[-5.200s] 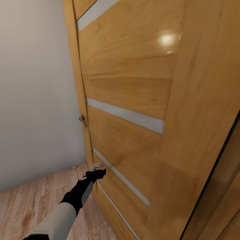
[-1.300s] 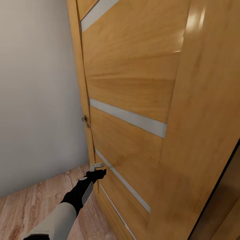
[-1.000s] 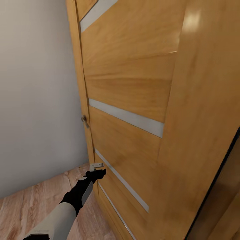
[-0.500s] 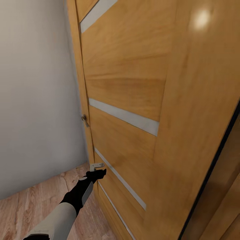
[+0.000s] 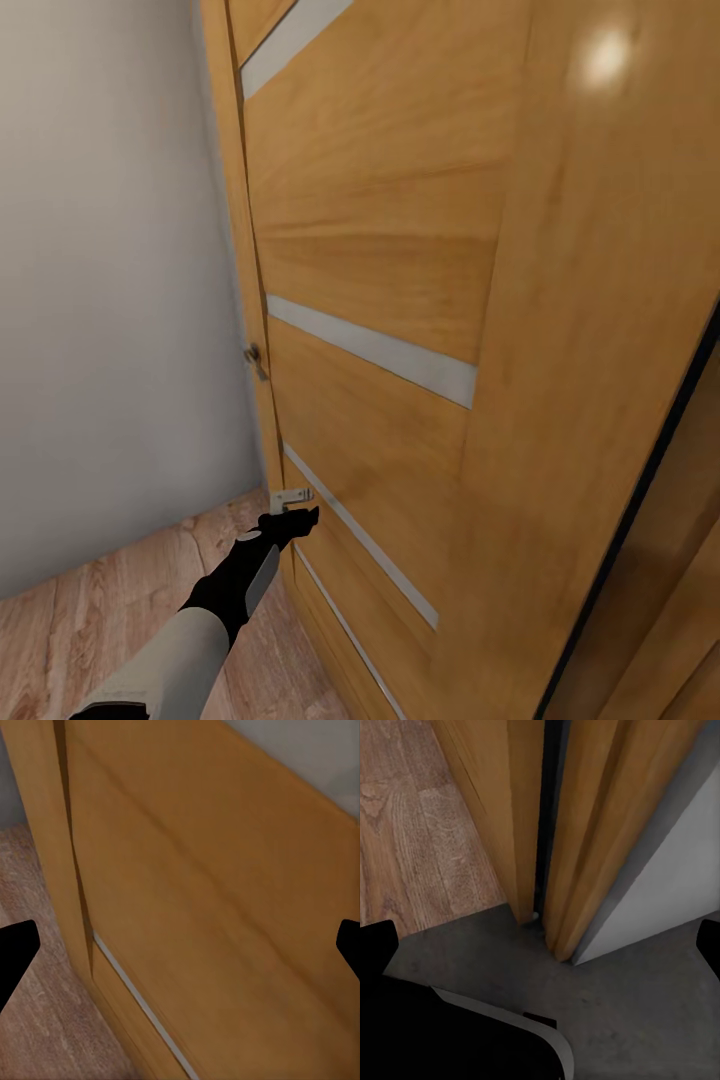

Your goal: Move the two storage containers from the living room to the garage. In the garage, place one container on the floor and stack the other container on top of it (either order is fine).

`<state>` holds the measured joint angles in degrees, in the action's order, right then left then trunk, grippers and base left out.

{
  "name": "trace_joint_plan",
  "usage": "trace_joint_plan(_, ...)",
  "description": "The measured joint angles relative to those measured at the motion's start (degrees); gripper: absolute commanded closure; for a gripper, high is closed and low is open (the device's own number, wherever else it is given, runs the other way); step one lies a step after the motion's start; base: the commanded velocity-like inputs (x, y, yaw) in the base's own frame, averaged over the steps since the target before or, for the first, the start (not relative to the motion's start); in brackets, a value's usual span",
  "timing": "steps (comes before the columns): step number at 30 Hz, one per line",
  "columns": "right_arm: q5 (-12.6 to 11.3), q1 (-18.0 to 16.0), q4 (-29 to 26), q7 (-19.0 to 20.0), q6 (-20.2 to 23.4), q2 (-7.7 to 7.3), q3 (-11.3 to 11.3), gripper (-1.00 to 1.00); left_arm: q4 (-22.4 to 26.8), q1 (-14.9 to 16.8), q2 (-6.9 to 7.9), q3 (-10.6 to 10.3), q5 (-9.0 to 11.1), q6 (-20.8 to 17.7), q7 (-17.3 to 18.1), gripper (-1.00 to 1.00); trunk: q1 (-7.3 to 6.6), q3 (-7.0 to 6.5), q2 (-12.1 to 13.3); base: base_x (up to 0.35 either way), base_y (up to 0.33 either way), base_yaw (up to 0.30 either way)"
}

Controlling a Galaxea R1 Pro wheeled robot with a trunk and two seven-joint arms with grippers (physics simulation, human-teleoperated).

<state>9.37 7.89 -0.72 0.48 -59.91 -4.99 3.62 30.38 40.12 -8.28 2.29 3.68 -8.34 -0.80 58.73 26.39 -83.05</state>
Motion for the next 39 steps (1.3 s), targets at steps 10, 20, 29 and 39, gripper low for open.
trace_joint_plan(10, 0.0, 0.0, 0.0, 0.0, 0.0, 0.0, 0.0, -1.0, 0.0, 0.0, 0.0, 0.0, 0.0, 0.0, 0.0, -1.0, 0.0, 0.0, 0.0, 0.0, 0.0, 0.0)
trace_joint_plan(20, 0.0, 0.0, 0.0, -0.1, 0.0, 0.0, -0.1, -1.0, 0.0, 0.0, 0.0, 0.2, -0.5, 0.0, -0.3, -1.0, 0.0, 0.0, 0.0, 0.0, 0.0, -0.048)
trace_joint_plan(29, -0.1, 0.0, 0.0, -0.1, 0.0, 0.0, -0.1, -1.0, 0.0, 0.0, 0.63, 0.0, -0.3, 0.0, -0.3, -1.0, -0.01, 0.01, 0.0, 0.0, 0.0, -0.135)
trace_joint_plan(39, 0.0, 0.0, 0.0, -0.1, 0.0, 0.0, -0.1, -1.0, -0.1, 0.0, 0.66, 0.0, -0.3, 0.0, -0.3, -1.0, -0.01, 0.01, 0.0, 0.0, 0.0, -0.008)
